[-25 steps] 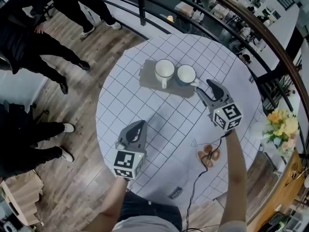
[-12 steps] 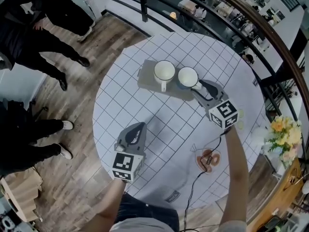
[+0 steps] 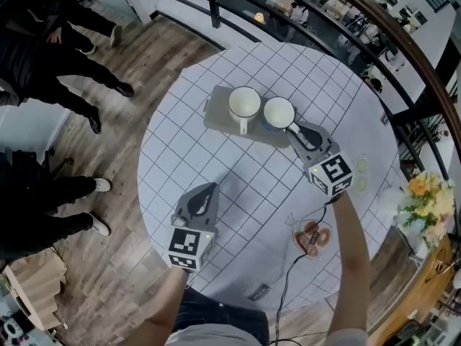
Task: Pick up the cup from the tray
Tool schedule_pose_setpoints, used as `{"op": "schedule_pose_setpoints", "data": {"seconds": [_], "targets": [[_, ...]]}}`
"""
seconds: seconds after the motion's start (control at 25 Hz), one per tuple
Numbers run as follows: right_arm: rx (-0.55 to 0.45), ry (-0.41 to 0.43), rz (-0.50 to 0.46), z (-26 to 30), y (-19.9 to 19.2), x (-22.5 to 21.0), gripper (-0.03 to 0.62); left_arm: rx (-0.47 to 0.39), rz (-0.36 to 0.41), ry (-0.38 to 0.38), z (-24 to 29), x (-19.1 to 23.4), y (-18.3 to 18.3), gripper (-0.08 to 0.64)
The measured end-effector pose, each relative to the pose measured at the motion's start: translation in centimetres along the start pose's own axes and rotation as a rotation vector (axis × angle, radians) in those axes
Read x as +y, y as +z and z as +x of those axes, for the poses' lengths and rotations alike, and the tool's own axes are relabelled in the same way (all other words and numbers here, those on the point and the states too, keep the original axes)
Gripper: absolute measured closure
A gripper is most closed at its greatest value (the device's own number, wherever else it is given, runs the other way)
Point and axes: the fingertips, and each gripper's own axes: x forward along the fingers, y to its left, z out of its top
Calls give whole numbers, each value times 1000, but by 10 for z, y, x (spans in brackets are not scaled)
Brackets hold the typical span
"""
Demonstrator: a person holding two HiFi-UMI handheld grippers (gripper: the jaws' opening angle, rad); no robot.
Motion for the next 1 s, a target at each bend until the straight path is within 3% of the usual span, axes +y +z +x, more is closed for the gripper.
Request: {"op": "schedule_pose_setpoints", "data": {"seconds": [0.28,0.68,1.0], "targets": [[-40,-46,14,1,1,2,523,12,-6,-1,-1,-2,-3,552],[-53,-234,17,-2,7,13,534,9,-13,8,-2,0,-6,552],[-81,-287,67,-7,15,13,535,13,-20,14,-6,-1,-9,552]]}}
